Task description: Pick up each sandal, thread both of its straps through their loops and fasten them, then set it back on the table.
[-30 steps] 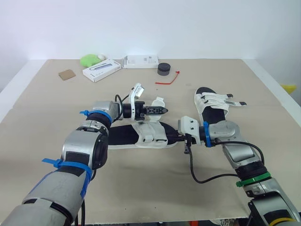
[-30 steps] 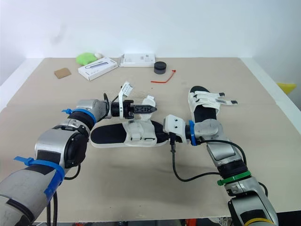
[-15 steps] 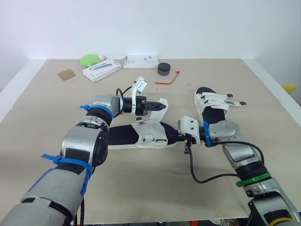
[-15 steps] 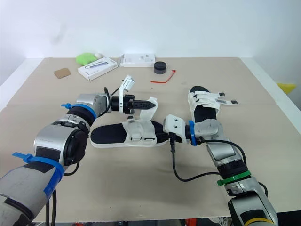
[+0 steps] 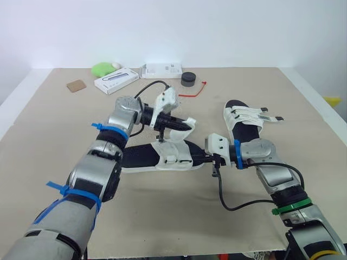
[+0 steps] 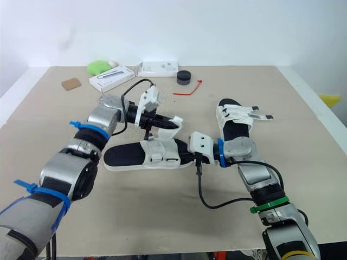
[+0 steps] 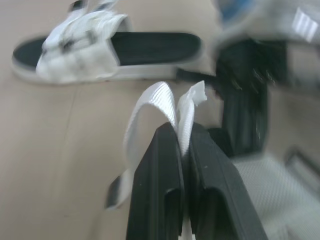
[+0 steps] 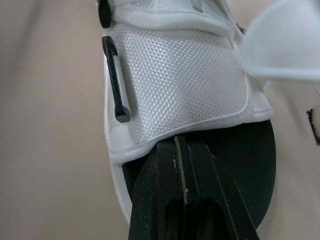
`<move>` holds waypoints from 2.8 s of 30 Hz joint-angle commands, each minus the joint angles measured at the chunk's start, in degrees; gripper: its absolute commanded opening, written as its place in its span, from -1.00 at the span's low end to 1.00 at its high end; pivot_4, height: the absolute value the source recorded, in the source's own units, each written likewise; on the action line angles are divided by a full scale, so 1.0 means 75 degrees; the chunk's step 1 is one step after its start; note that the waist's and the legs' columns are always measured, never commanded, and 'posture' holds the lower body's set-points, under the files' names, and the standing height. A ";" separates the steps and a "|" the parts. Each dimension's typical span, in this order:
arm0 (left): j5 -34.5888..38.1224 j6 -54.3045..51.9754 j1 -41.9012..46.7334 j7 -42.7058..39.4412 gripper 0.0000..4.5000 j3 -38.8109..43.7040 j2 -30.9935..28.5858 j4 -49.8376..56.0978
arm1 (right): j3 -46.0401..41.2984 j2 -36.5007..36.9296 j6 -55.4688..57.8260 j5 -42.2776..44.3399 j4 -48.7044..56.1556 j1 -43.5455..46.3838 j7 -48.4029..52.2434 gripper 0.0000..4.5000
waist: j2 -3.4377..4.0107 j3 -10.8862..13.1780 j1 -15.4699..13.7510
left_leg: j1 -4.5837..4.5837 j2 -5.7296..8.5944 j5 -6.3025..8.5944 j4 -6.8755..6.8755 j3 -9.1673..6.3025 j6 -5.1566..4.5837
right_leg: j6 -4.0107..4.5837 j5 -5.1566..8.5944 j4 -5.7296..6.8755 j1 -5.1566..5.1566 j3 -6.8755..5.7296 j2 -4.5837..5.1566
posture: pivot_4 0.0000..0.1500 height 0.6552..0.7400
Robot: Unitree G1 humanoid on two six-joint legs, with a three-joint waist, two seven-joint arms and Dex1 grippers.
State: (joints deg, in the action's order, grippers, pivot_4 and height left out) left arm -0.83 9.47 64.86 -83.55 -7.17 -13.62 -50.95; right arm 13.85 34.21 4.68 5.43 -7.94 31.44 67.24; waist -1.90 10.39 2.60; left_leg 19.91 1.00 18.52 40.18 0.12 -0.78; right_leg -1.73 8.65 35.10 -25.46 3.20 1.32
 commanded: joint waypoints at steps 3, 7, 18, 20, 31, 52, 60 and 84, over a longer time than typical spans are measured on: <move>-0.0662 0.3127 -0.0793 0.0836 -0.96 -0.0554 -0.0829 0.1526 | 0.0080 -0.0017 -0.0032 -0.0091 -0.0164 0.0014 0.0012 -1.00 | 0.0000 0.0000 -0.0015 | 0.0001 0.0001 0.0000 0.0009 -0.0002 -0.0001 | 0.0003 -0.0004 -0.0002 0.0000 -0.0005 0.0001 | 1.00 1.00; -0.1720 0.5136 -0.0965 0.2433 -0.96 -0.0790 -0.1281 0.1760 | 0.0108 -0.0058 -0.0115 -0.0108 -0.0277 0.0066 0.0051 -1.00 | 0.0000 0.0000 -0.0024 | 0.0002 0.0000 0.0001 0.0015 0.0001 -0.0003 | 0.0001 -0.0005 -0.0002 0.0000 -0.0004 0.0002 | 1.00 1.00; -0.9691 0.6958 0.0205 1.1613 -0.96 -0.3112 -0.3150 0.2744 | 0.0213 -0.0187 -0.0350 -0.0150 -0.0607 0.0288 0.0168 -1.00 | 0.0000 0.0000 -0.0029 | 0.0004 0.0000 0.0005 0.0016 0.0006 -0.0015 | -0.0005 -0.0016 -0.0005 0.0000 -0.0003 0.0013 | 1.00 1.00; -1.0247 0.6694 0.0436 1.2783 -0.96 -0.3531 -0.3227 0.2531 | 0.0217 -0.0173 -0.0359 -0.0144 -0.0583 0.0269 0.0169 -1.00 | 0.0000 0.0000 -0.0040 | 0.0007 0.0002 0.0005 0.0017 0.0004 -0.0015 | -0.0006 -0.0017 -0.0005 0.0000 -0.0011 0.0020 | 1.00 1.00; -1.0730 0.6224 0.1081 1.5317 -0.96 -0.4609 -0.3210 0.1695 | 0.0212 -0.0152 -0.0409 -0.0155 -0.0641 0.0318 0.0227 -1.00 | 0.0000 0.0000 -0.0025 | 0.0008 0.0001 0.0013 0.0017 0.0009 -0.0029 | 0.0003 -0.0024 -0.0005 -0.0002 -0.0062 0.0043 | 1.00 1.00; 0.0355 0.7543 -0.0416 0.6052 -0.46 -0.5476 -0.3505 0.1303 | 0.0303 -0.0204 -0.0422 -0.0143 -0.0765 0.0466 0.0287 -1.00 | 0.0001 0.0000 -0.0027 | 0.0033 0.0030 0.0013 0.0030 -0.0006 -0.0042 | -0.0005 -0.0019 0.0003 -0.0004 -0.0091 0.0083 | 1.00 1.00; 0.3058 0.4547 -0.1306 0.2604 0.98 -0.4437 -0.3835 0.3515 | 0.0293 -0.0190 -0.0458 -0.0127 -0.0811 0.0475 0.0330 -1.00 | 0.0003 -0.0001 -0.0024 | 0.0027 0.0024 0.0012 0.0039 -0.0014 -0.0044 | -0.0004 -0.0018 -0.0005 0.0001 -0.0090 0.0063 | 1.00 1.00; 0.2212 -0.0199 -0.0843 0.2093 0.98 -0.1519 -0.1887 0.2202 | 0.0311 -0.0254 -0.0454 -0.0131 -0.0837 0.0433 0.0275 -1.00 | 0.0006 -0.0004 -0.0078 | 0.0033 0.0016 0.0002 0.0049 -0.0062 -0.0027 | 0.0023 -0.0003 0.0007 0.0009 -0.0088 0.0018 | 1.00 1.00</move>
State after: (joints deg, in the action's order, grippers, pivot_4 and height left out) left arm 16.33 6.39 56.79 -67.97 -20.42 -27.42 -34.48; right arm 15.48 32.14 1.04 5.29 -13.92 35.20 68.68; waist -1.86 10.36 2.02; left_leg 20.15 1.14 18.54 40.56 -0.28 -0.99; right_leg -1.59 8.61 35.15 -25.40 2.60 1.46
